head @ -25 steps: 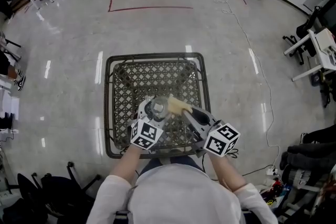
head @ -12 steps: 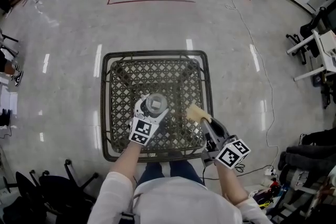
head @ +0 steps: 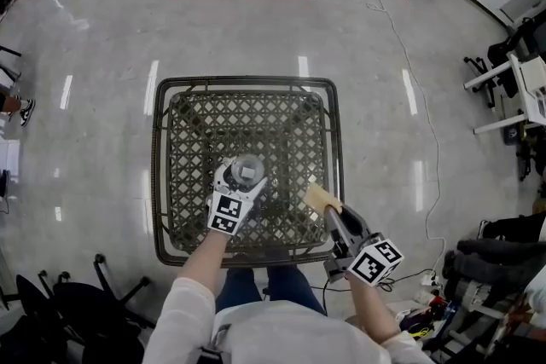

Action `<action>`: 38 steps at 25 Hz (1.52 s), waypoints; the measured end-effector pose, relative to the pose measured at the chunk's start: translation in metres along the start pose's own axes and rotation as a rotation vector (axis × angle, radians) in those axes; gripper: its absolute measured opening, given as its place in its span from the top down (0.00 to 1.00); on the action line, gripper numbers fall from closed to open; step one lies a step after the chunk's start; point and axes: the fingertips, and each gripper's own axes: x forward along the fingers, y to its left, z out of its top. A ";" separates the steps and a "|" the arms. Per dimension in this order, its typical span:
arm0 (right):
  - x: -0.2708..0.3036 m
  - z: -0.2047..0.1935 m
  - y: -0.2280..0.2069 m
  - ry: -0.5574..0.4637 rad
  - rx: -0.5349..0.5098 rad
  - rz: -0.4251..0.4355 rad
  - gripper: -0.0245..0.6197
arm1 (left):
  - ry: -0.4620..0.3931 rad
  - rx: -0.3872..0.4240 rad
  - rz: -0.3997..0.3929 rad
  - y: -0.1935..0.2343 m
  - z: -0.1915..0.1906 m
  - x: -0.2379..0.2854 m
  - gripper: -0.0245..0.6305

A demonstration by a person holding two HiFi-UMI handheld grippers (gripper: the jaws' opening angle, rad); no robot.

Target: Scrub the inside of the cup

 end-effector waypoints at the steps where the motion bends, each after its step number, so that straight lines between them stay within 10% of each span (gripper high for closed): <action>1: 0.000 -0.001 -0.001 0.002 0.002 -0.002 0.82 | -0.002 -0.005 0.003 0.001 -0.002 0.001 0.40; 38: 0.023 -0.018 -0.006 0.060 0.016 0.023 0.82 | 0.036 0.051 0.033 0.007 -0.040 0.016 0.40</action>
